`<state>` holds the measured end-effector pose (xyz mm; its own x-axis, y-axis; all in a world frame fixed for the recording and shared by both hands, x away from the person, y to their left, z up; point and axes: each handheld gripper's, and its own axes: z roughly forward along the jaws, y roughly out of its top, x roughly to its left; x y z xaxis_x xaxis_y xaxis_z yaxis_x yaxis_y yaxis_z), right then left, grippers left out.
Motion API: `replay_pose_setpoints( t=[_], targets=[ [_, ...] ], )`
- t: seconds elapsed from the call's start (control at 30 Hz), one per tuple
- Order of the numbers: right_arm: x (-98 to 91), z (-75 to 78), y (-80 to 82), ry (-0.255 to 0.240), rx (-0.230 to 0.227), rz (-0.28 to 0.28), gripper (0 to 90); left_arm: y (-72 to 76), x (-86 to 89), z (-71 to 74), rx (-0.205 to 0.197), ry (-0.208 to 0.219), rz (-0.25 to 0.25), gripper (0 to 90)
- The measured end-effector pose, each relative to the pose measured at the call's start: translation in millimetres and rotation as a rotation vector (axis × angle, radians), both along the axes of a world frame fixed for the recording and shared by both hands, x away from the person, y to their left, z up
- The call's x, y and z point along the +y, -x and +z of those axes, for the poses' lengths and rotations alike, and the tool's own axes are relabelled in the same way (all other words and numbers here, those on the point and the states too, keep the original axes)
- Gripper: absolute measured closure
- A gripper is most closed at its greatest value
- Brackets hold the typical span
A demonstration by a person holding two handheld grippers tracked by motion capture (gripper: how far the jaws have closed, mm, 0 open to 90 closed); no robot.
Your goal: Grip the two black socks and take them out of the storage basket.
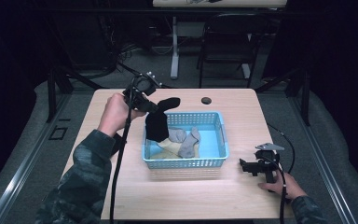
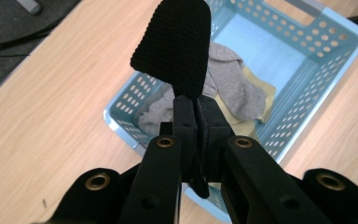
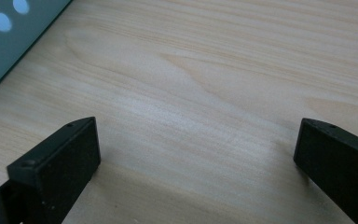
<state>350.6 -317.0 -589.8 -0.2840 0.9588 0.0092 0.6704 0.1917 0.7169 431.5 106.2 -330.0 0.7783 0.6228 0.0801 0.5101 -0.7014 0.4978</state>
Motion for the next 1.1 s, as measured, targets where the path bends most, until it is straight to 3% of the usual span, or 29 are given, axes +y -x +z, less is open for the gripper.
replay_pose_setpoints(
  t=[0.2, 0.43, 1.1],
  targets=[
    [0.0, -0.1, 0.1, 0.000, 0.000, -0.001, 0.0, 3.1, 15.2, 14.7, -0.033, 0.038, 0.036, 87.1],
    [0.0, 0.2, 0.2, 0.001, 0.003, -0.001, 0.0, 5.6, 39.4, 19.3, -0.041, 0.042, 0.071, 87.1],
    [0.0, 0.0, 0.0, 0.000, 0.001, 0.001, 0.0, 20.7, 126.6, -8.8, -0.004, 0.080, 0.239, 86.9]
  ],
)
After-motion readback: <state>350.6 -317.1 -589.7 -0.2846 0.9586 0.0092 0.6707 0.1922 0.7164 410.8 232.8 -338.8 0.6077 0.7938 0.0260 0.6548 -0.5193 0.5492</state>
